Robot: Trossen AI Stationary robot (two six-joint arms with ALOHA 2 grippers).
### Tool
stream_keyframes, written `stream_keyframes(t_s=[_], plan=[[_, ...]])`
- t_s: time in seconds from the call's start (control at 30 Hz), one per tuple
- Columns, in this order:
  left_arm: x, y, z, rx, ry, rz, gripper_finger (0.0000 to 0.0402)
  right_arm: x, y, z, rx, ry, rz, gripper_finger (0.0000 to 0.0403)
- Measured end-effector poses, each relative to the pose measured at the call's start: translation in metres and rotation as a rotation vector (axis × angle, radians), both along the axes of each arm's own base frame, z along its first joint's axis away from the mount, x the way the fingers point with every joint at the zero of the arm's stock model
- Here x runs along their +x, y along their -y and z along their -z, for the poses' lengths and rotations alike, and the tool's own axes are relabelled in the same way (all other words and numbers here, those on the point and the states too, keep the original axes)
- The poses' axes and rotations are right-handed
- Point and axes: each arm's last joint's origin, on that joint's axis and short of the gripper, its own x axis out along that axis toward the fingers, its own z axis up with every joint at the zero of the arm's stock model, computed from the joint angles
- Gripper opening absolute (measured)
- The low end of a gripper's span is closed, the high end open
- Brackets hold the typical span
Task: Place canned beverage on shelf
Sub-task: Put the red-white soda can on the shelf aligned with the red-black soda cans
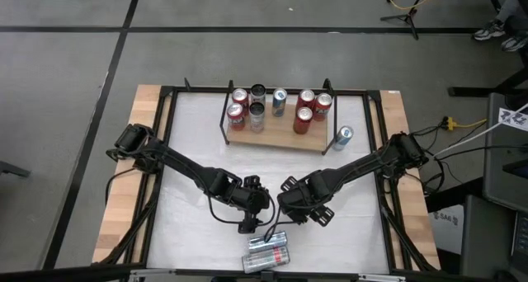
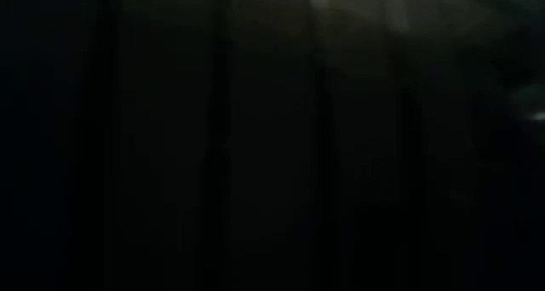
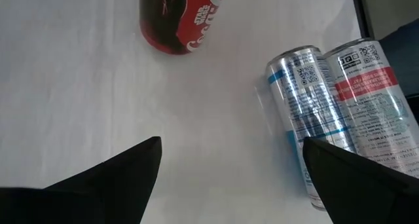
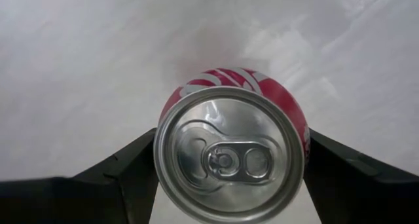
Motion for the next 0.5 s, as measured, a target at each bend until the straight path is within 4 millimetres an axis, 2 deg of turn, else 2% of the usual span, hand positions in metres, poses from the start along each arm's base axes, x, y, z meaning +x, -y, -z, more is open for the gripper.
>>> stream_keyframes(t_s=[0.13, 0.37, 0.5], plan=[[0.0, 0.0, 0.0, 0.0, 0.0, 0.0, 0.0363, 0.0005, 0.001, 0.0001, -0.034, 0.015, 0.005, 0.0305], [0.0, 0.0, 0.0, -0.001, 0.0, -0.001, 0.0364, 0.001, 0.0022, 0.0004, -0.05, 0.021, 0.008, 0.0357], [0.0, 0.0, 0.0, -0.001, 0.0, -0.001, 0.0364, 0.001, 0.0022, 0.0004, -0.049, 0.02, 0.008, 0.0373]])
